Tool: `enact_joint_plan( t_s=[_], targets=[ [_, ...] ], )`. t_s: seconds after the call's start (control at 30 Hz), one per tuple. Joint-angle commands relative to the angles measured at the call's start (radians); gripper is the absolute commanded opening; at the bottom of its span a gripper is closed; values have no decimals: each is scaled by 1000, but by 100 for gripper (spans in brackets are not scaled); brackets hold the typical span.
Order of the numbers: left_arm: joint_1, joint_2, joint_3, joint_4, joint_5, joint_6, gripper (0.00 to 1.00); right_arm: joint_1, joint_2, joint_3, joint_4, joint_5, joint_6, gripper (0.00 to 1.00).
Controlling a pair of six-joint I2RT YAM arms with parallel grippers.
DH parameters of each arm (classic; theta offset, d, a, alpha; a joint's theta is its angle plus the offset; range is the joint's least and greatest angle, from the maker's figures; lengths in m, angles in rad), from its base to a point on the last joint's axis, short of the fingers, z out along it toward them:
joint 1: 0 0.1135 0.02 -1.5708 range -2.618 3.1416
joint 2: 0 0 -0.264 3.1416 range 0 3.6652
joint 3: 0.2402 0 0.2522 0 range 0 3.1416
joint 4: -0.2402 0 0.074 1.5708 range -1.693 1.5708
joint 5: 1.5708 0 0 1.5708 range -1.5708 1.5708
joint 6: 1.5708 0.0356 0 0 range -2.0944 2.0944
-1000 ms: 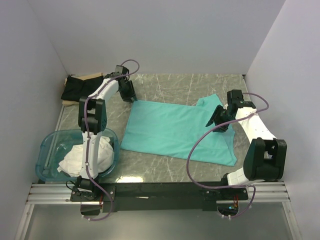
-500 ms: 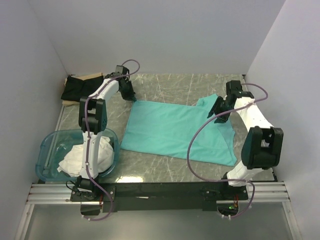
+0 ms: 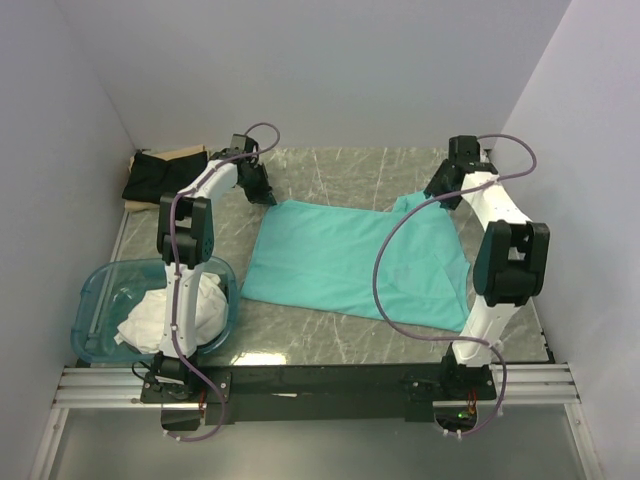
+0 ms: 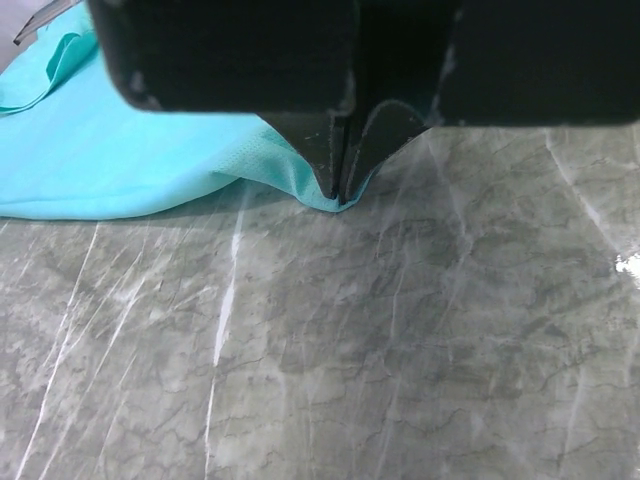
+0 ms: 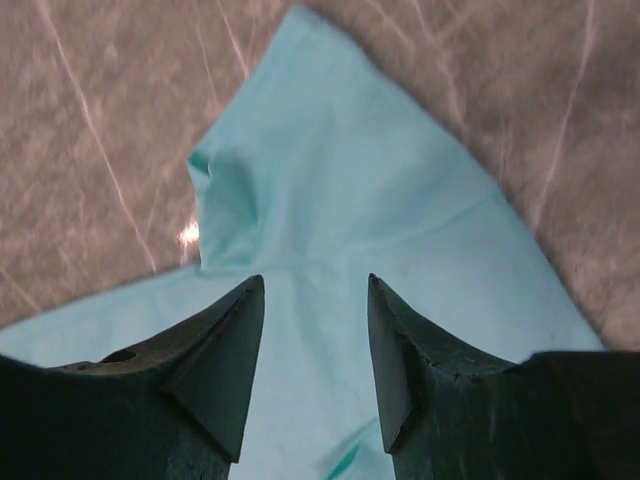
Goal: Fold and stack the t-shirts
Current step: Fold the tshirt
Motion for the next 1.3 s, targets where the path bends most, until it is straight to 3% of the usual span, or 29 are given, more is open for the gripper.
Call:
enact_joint_plan(
  t_s=[0.0,0.27,0.53,0.87,1.27],
  targets=[
    [-1,-20,-25,-4,9,-4,0,6,70,89,121,87,-30,53],
    [-2,-1,-3,-27,15,-3,0,5,282,299,118,91,-80,53],
    [-2,5,1,-38,26,-9,0,-2,386,411,100,91,-100,53],
    [-1,13,4,-50,32,0,0,-9,481,508,14,113,-112,52],
    [-1,22,17,-61,30,2,0,-15,515,502,-18,107,-118,47]
  ],
)
